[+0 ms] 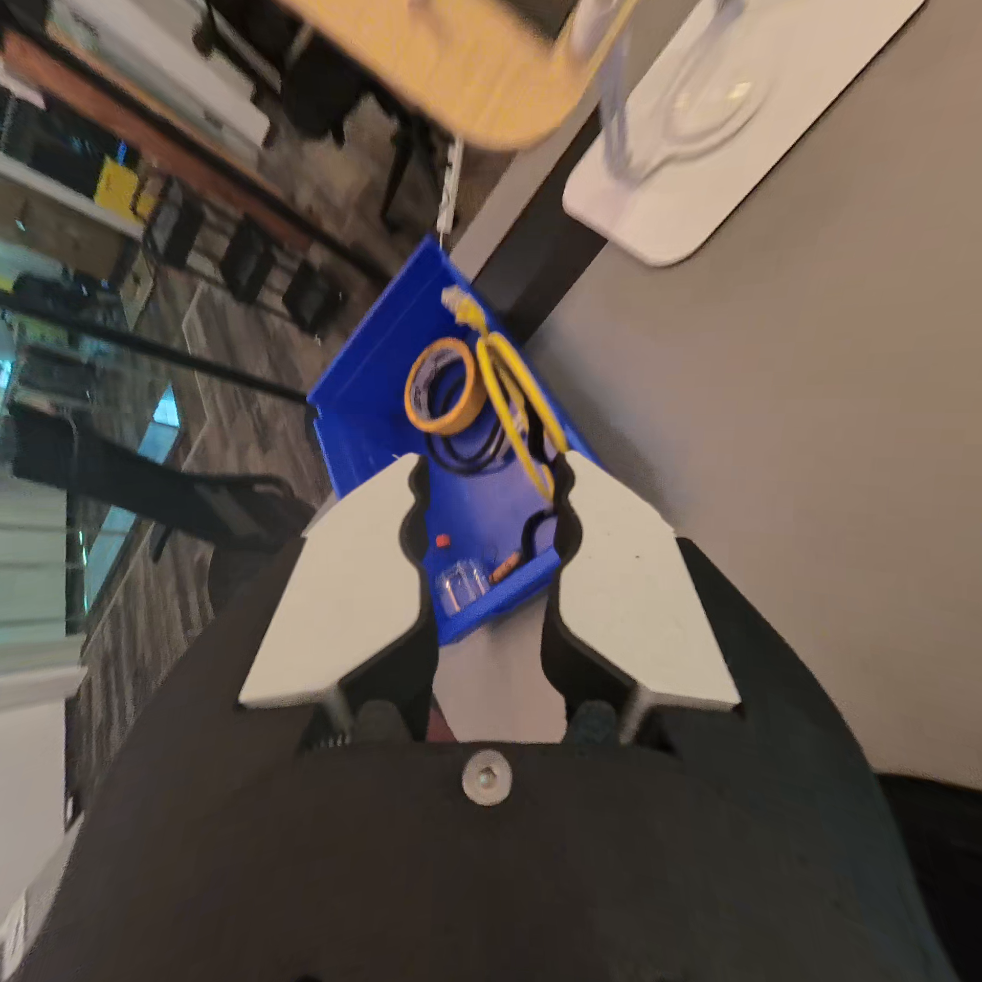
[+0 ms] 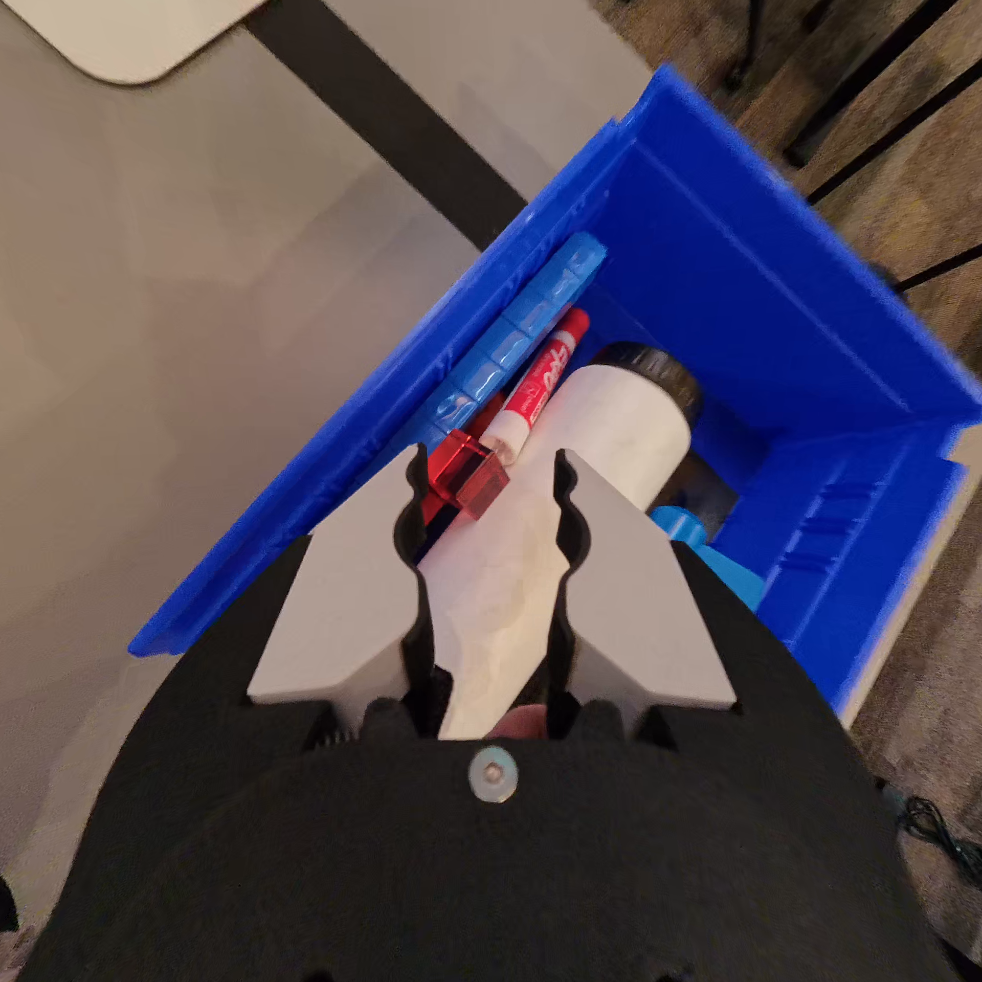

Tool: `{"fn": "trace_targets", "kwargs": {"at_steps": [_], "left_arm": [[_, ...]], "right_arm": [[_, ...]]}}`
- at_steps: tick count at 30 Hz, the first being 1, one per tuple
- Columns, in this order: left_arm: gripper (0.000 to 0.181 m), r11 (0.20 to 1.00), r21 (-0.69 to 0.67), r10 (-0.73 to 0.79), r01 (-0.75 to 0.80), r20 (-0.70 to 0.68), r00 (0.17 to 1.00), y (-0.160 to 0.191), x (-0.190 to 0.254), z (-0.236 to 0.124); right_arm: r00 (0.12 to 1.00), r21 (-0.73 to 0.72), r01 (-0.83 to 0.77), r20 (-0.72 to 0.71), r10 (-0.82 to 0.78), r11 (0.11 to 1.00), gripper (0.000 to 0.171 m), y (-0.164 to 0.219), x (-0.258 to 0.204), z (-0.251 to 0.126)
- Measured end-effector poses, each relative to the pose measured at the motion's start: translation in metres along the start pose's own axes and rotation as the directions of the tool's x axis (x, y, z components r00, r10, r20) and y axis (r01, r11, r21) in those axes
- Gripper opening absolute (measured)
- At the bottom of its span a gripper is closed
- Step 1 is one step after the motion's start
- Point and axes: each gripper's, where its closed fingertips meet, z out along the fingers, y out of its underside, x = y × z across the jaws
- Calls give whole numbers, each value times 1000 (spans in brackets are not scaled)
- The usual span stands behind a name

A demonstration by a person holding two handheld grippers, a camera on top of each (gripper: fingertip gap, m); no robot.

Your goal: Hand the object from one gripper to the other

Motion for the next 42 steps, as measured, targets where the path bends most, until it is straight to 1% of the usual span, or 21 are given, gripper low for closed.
{"fn": "trace_targets", "kwargs": {"at_steps": [4, 6, 7, 8, 11, 13, 19, 23, 27, 32, 35, 38, 42], "left_arm": [[43, 991, -131, 27, -23, 23, 999, 46, -19, 29], [43, 980, -200, 18, -19, -4, 1000, 67, -24, 44], [47, 969, -246, -8, -4, -47, 999, 78, -21, 52], [49, 961, -277, -19, -3, -76, 997, 86, -21, 60], [52, 942, -325, 55, -82, -93, 994, 97, -29, 82], [53, 937, -332, 81, -104, -83, 993, 95, -37, 96], [52, 946, -300, 99, -125, -102, 990, 77, -48, 141], [48, 945, -255, 172, -204, -139, 975, 71, -43, 173], [45, 920, -257, 257, -295, -169, 951, 73, -37, 202], [43, 903, -247, 294, -352, -242, 925, 77, -28, 234], [40, 898, -261, 277, -353, -287, 917, 84, -26, 252], [33, 920, -274, 188, -282, -323, 928, 88, -24, 268], [23, 924, -302, 104, -235, -391, 914, 93, -16, 271]], "right_arm": [[994, 55, 1, -107, 5, 998, 43, -17, 16, -14], [993, 70, 16, -121, -7, 997, 41, -23, 16, -17], [992, 71, 24, -124, -15, 997, 41, -24, 16, -18], [992, 70, 32, -126, -23, 997, 41, -26, 15, -18], [990, 69, 58, -130, -49, 996, 40, -30, 12, -16], [990, 80, 73, -129, -63, 994, 40, -36, 10, -16], [980, 116, 132, -167, -112, 984, 38, -56, 5, -20], [971, 120, 169, -193, -144, 978, 36, -67, 2, -21], [962, 102, 198, -211, -174, 975, 36, -71, 0, -18], [956, 100, 223, -217, -198, 970, 35, -78, -5, -15], [953, 95, 235, -218, -210, 967, 35, -80, -6, -14], [952, 92, 238, -218, -214, 967, 34, -80, -6, -13], [952, 84, 237, -216, -215, 968, 34, -77, -5, -11]]}}
